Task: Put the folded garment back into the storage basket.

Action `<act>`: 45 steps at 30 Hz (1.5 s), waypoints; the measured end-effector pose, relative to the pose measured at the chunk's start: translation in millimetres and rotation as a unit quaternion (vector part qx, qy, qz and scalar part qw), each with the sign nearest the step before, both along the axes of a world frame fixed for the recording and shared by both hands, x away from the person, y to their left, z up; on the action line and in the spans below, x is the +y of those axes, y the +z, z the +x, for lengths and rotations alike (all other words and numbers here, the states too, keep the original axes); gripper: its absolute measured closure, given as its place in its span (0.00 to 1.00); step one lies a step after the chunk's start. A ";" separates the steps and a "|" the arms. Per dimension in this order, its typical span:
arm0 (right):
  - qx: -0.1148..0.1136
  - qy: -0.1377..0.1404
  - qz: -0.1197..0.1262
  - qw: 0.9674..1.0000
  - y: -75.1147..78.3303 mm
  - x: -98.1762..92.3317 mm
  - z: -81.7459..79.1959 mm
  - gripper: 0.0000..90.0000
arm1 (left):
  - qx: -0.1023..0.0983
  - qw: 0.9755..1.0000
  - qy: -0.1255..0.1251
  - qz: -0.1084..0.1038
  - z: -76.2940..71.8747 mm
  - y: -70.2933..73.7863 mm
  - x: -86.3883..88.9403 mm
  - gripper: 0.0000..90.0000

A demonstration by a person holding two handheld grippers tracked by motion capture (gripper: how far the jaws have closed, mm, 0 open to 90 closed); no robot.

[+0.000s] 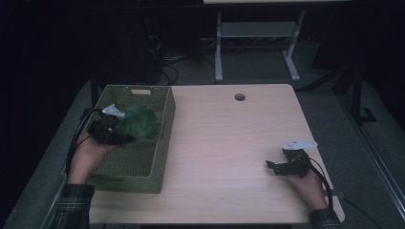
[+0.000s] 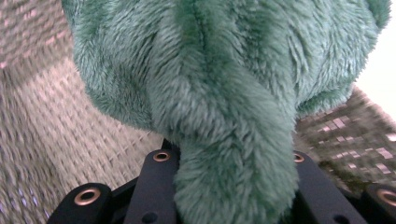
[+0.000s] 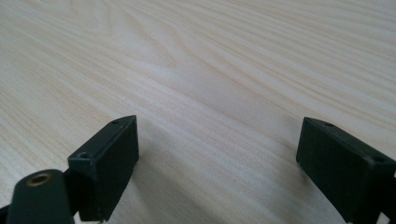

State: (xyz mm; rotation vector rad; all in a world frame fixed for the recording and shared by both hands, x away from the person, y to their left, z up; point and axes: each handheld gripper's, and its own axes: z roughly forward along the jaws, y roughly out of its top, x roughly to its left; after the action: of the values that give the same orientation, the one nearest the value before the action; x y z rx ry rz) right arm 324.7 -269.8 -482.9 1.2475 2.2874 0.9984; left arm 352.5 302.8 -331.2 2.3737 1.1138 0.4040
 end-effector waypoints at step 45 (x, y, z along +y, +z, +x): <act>0.000 0.000 0.000 1.000 0.0 0.0 0.0 0.14 | 0.038 0.999 0.025 0.010 11.7 -62.9 18.0 0.16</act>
State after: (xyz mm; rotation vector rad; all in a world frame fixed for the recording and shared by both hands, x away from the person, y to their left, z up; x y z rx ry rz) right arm 324.7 -269.8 -482.9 1.2481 2.2873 0.9995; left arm 364.3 320.8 -394.1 2.4006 1.2100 0.3468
